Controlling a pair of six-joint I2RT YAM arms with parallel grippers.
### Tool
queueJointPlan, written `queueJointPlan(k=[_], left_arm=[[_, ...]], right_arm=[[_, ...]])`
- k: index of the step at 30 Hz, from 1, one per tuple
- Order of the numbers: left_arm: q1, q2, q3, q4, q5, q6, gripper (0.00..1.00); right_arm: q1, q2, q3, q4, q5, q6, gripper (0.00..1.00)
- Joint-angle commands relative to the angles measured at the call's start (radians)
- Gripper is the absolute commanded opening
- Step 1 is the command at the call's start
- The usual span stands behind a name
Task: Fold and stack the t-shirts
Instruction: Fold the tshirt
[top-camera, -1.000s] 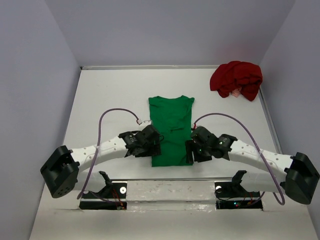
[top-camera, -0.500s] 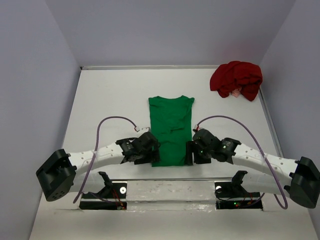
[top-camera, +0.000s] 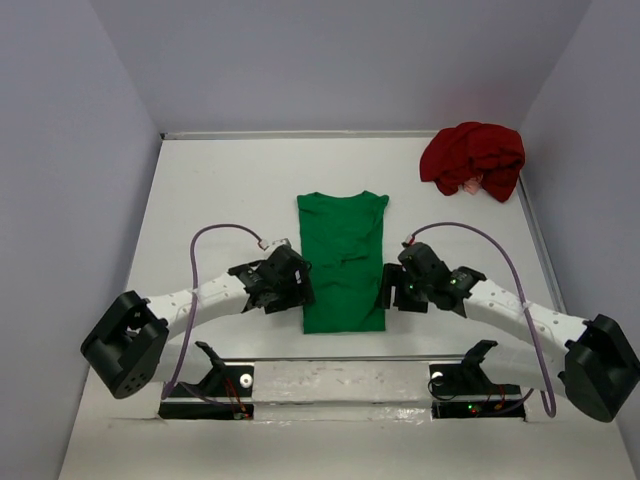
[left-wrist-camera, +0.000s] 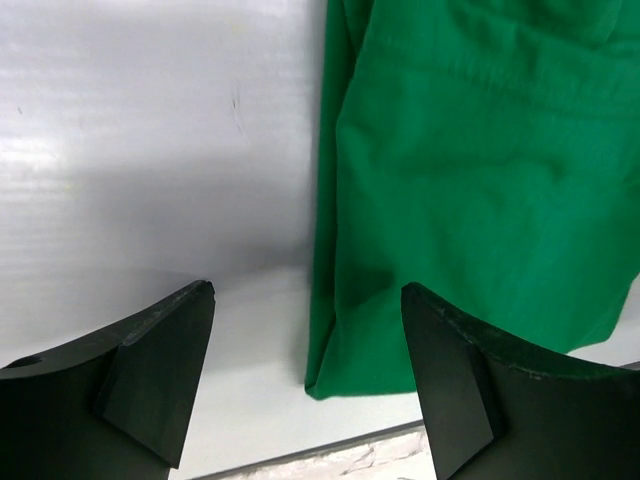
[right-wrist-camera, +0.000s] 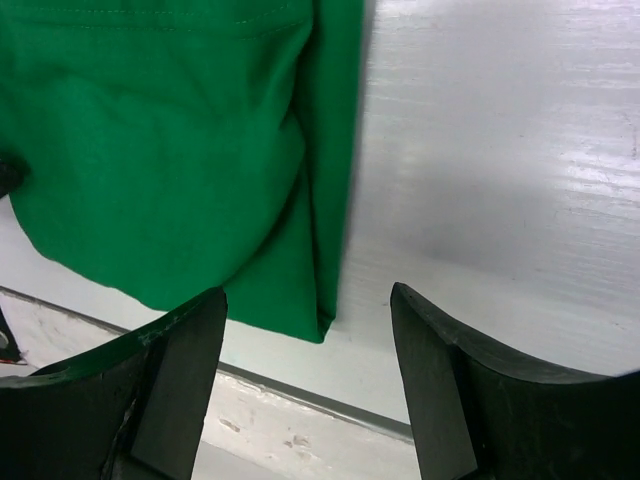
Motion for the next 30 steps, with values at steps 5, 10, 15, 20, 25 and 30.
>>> queueJointPlan(k=[5,10,15,20,25,30], left_arm=[[0.075,0.015,-0.023,0.12,0.124,0.097,0.86],[0.093,0.046,-0.031,0.158,0.193,0.109,0.86],[0.104,0.071,-0.048,0.203,0.244,0.106,0.86],[0.112,0.066,-0.065,0.224,0.256,0.098,0.86],[0.116,0.058,-0.068,0.218,0.256,0.106,0.86],[0.122,0.057,-0.069,0.218,0.261,0.107,0.85]], right_arm=[[-0.041,0.053,0.007,0.156,-0.138,-0.046,0.72],[-0.062,0.101,-0.007,0.228,-0.213,-0.034,0.72],[-0.09,0.132,-0.031,0.28,-0.248,-0.022,0.72],[-0.113,0.181,-0.027,0.291,-0.213,-0.003,0.72],[-0.113,0.248,0.024,0.205,-0.117,-0.018,0.72],[-0.113,0.256,0.018,0.207,-0.104,-0.017,0.72]])
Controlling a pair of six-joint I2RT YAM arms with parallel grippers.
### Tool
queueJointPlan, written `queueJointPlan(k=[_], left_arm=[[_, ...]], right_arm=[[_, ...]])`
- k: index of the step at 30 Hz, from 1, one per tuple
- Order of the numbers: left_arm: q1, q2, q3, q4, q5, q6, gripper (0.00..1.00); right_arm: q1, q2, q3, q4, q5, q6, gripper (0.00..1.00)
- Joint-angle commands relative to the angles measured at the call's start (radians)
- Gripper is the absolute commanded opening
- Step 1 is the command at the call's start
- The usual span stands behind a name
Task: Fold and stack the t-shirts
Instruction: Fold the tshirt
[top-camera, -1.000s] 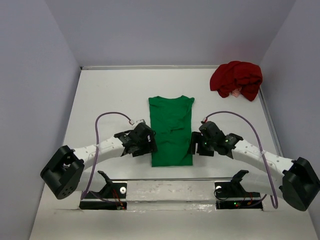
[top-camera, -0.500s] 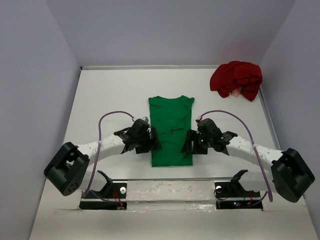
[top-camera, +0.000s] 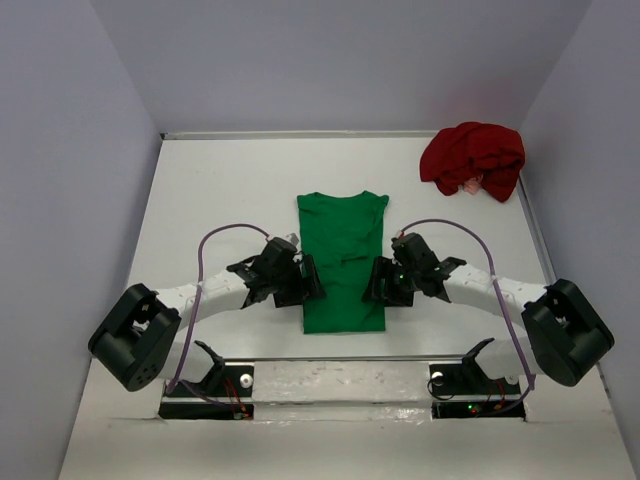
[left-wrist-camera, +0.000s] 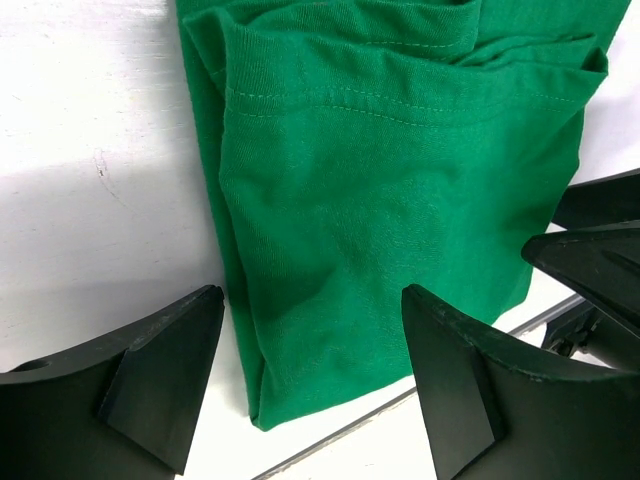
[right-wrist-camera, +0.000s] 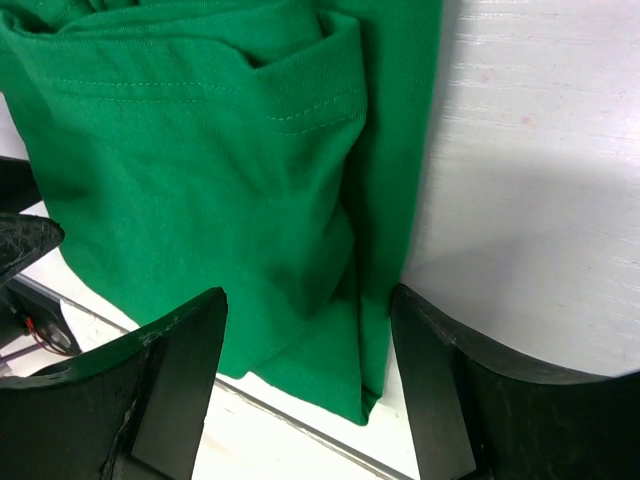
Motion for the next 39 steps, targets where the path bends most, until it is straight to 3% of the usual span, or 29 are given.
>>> queueJointPlan(k=[1,7,14,23,27,31,33,36,39], left_arm=[[0.01,-0.001,-0.029,-0.028,0.009,0.021,0.85],[0.013,0.022,-0.036,0.0,0.024,0.016,0.83],[0.013,0.051,-0.045,0.025,0.033,0.002,0.55],[0.013,0.057,-0.039,0.054,0.041,0.004,0.5],[0.013,0.059,-0.046,0.054,0.041,0.007,0.46],[0.014,0.056,-0.051,0.054,0.042,0.004,0.41],[0.013,0.048,-0.054,0.054,0.042,0.002,0.35],[0.014,0.042,-0.059,0.049,0.038,0.002,0.28],[0.014,0.041,-0.065,0.048,0.038,0.001,0.17]], right_arm=[[-0.002,0.009,0.004,-0.024,0.061,-0.007,0.72],[-0.002,0.018,-0.022,-0.004,0.038,0.009,0.71],[-0.002,-0.019,-0.01,-0.02,0.058,0.016,0.71],[-0.002,0.021,-0.023,-0.007,0.057,0.038,0.69],[-0.002,0.035,-0.031,0.009,0.048,0.058,0.58],[-0.002,0.082,-0.036,0.039,0.031,0.073,0.41],[-0.002,0.09,-0.042,0.052,0.024,0.076,0.3],[0.009,0.079,-0.046,0.06,0.028,0.089,0.05],[0.033,0.067,-0.046,0.049,0.053,0.101,0.0]])
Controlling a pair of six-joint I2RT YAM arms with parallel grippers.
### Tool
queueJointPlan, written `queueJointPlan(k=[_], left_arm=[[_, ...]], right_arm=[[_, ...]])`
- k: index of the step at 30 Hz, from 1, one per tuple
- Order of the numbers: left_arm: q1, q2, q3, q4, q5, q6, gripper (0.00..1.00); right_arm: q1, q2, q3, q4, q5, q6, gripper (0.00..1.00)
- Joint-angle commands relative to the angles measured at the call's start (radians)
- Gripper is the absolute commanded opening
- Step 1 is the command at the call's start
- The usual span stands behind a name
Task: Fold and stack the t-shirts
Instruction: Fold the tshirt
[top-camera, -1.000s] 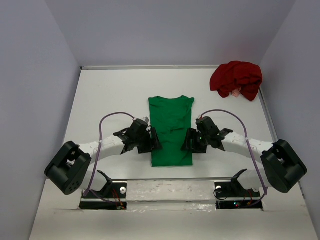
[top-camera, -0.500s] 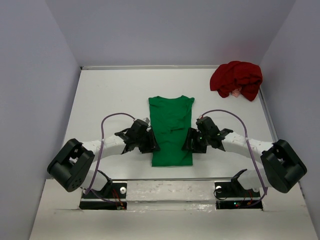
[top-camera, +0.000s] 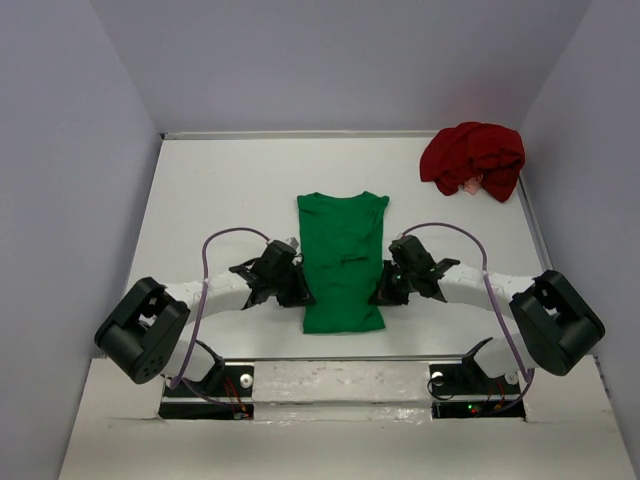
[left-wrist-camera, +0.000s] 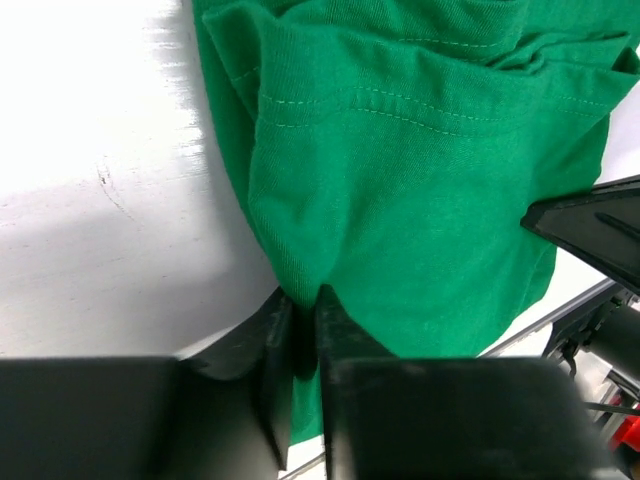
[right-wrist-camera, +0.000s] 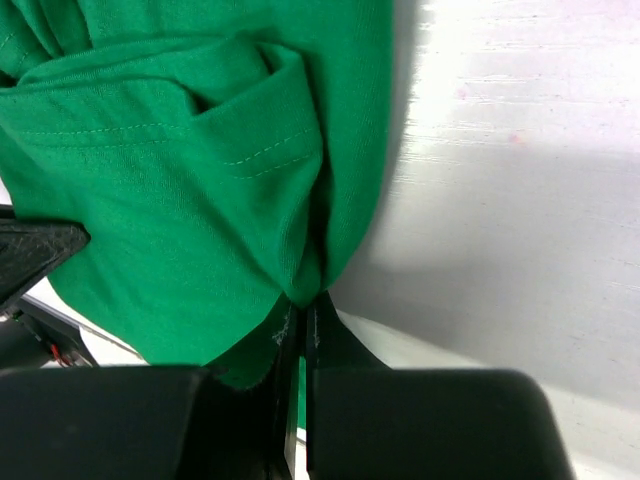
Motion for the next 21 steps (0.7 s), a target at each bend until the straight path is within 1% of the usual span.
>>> queueJointPlan(k=[1,2,6,10,11,12,21], left_arm=[[0.001,-0.008,-0.031,-0.023,0.002,0.009,0.14],[0.0,-0.011,-0.032,-0.025,0.003,0.009,0.08],[0.0,-0.029,-0.037,-0.031,0.002,0.005,0.0],[0.001,-0.037,-0.034,-0.037,-0.006,0.01,0.0],[0.001,-0.037,-0.034,-0.037,-0.006,0.01,0.0],[0.0,-0.032,-0.034,-0.037,-0.004,0.01,0.0],[0.0,-0.035,-0.04,-0.037,0.002,0.01,0.0]], right_arm=[[0.032,-0.002,-0.027,-0.025,0.06,0.016,0.0],[0.046,-0.003,-0.029,-0.025,0.076,0.019,0.0],[0.064,0.004,-0.023,-0.039,0.096,0.021,0.0],[0.074,0.003,-0.02,-0.04,0.096,0.019,0.01],[0.074,0.003,-0.018,-0.043,0.097,0.019,0.03],[0.074,-0.002,-0.017,-0.046,0.1,0.015,0.04],[0.074,-0.013,-0.018,-0.063,0.107,0.015,0.0]])
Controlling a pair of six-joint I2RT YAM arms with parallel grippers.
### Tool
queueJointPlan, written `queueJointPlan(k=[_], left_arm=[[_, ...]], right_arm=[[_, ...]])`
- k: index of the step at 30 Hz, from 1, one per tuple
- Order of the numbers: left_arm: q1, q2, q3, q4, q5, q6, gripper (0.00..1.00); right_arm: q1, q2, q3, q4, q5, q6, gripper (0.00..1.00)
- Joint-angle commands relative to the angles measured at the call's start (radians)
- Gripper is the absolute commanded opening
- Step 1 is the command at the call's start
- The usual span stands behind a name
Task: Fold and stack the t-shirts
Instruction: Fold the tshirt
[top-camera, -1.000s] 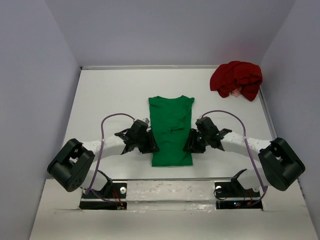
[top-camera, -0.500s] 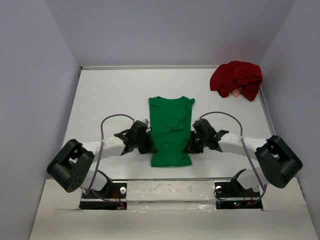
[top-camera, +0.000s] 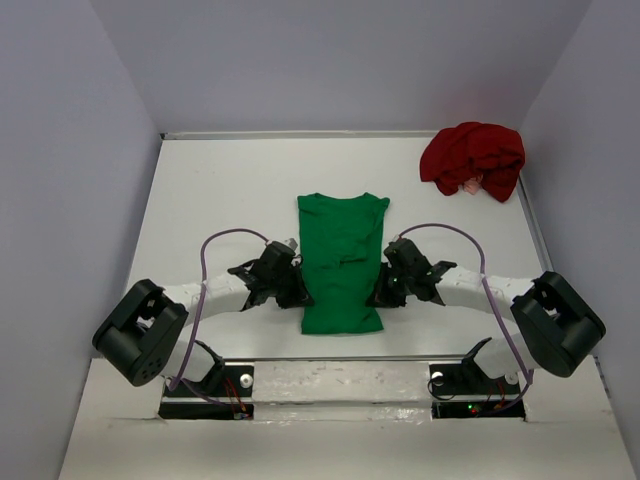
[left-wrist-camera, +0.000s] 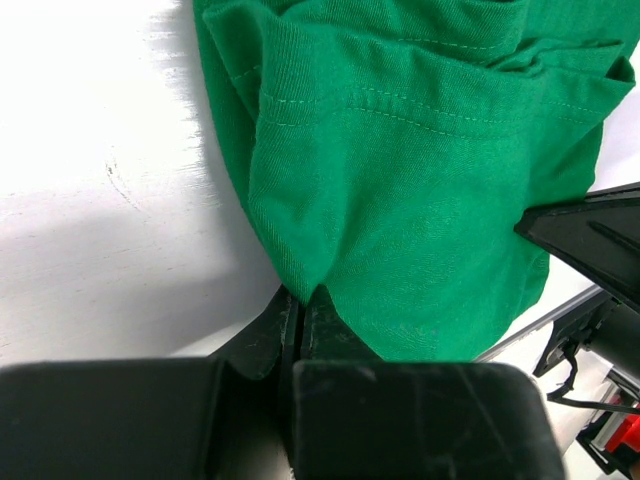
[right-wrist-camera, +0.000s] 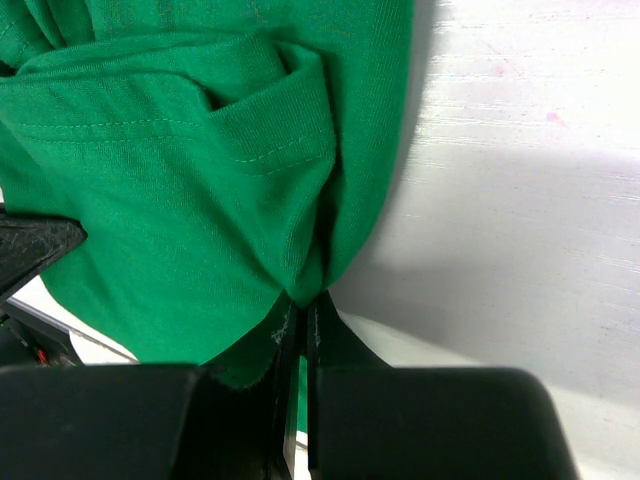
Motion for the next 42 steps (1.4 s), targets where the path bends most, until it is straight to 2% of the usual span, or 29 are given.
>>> queueJointPlan(k=[1,5,9,13,24,25,27,28,29,30,31,32,33,35,38,42], left_arm=[[0.0,-0.03,-0.022,-0.039,0.005,0.015,0.0],[0.001,-0.067,0.0,-0.084,-0.003,0.025,0.0],[0.001,-0.103,0.045,-0.139,-0.026,0.048,0.0],[0.001,-0.098,0.086,-0.168,-0.035,0.068,0.0],[0.001,-0.069,0.085,-0.156,-0.021,0.078,0.0],[0.001,-0.058,0.074,-0.152,-0.017,0.074,0.0],[0.001,-0.043,0.068,-0.147,-0.012,0.068,0.02],[0.001,-0.02,0.07,-0.15,-0.012,0.06,0.1],[0.001,-0.002,0.07,-0.159,-0.015,0.055,0.42],[0.001,0.005,0.068,-0.156,-0.014,0.051,0.64],[0.001,0.008,0.061,-0.155,-0.014,0.043,0.78],[0.001,0.009,0.057,-0.151,-0.014,0.038,0.86],[0.001,0.015,0.056,-0.151,-0.018,0.035,0.92],[0.001,0.02,0.057,-0.156,-0.027,0.035,0.93],[0.001,0.014,0.065,-0.183,-0.053,0.035,0.99],[0.0,-0.056,0.057,-0.24,-0.101,0.019,0.99]], right_arm=[[0.015,-0.011,-0.011,-0.068,0.042,-0.017,0.0],[0.015,-0.073,0.002,-0.081,0.038,-0.029,0.0],[0.015,-0.116,0.051,-0.149,0.117,-0.063,0.0],[0.015,-0.102,0.111,-0.208,0.13,-0.086,0.0],[0.015,-0.099,0.103,-0.209,0.115,-0.083,0.0],[0.015,-0.096,0.101,-0.209,0.107,-0.08,0.11],[0.015,-0.084,0.105,-0.216,0.102,-0.074,0.24],[0.015,-0.076,0.102,-0.216,0.092,-0.074,0.4],[0.015,-0.07,0.103,-0.216,0.084,-0.075,0.45],[0.015,-0.073,0.101,-0.216,0.079,-0.074,0.51],[0.015,-0.073,0.097,-0.213,0.072,-0.077,0.58],[0.015,-0.074,0.097,-0.211,0.069,-0.08,0.59],[0.015,-0.082,0.092,-0.212,0.07,-0.077,0.61],[0.015,-0.085,0.089,-0.212,0.069,-0.083,0.64],[0.015,-0.093,0.074,-0.212,0.069,-0.083,0.65],[0.024,-0.142,0.034,-0.219,0.058,-0.06,0.65]])
